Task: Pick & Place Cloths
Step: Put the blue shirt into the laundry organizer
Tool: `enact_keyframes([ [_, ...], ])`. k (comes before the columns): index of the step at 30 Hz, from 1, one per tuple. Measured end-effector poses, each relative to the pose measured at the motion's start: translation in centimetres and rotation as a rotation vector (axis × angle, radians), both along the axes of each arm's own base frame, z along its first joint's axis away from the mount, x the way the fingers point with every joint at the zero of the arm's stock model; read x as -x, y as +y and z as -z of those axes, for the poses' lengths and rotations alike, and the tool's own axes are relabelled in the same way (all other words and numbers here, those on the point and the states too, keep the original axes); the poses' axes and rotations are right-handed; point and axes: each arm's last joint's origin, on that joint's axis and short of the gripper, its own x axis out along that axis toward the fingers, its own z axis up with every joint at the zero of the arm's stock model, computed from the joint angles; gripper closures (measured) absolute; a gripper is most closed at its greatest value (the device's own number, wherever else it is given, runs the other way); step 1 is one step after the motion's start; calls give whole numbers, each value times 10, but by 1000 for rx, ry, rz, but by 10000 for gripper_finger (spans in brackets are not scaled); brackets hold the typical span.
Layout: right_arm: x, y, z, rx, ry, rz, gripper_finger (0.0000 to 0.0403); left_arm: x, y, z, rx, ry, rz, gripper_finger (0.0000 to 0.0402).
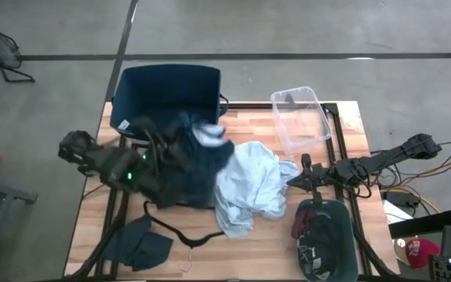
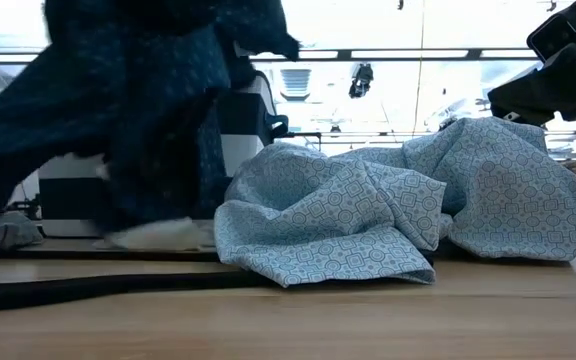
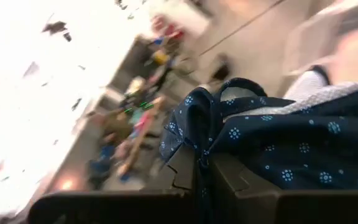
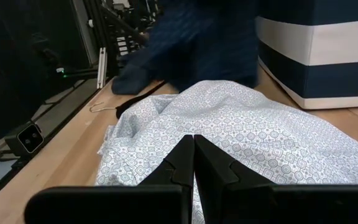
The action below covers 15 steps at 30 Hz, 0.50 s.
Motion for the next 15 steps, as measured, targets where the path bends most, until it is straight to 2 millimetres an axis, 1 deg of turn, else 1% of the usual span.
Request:
enact_keyframes([
  [3,0,0,0,0,0,0,394,3,23,-21,-80,-24,-124,383],
  [9,0,0,0,0,0,0,394,15,70,-58,-96,10,-315,383],
  [15,0,0,0,0,0,0,394,30,102,-86,-99,29,-461,383],
])
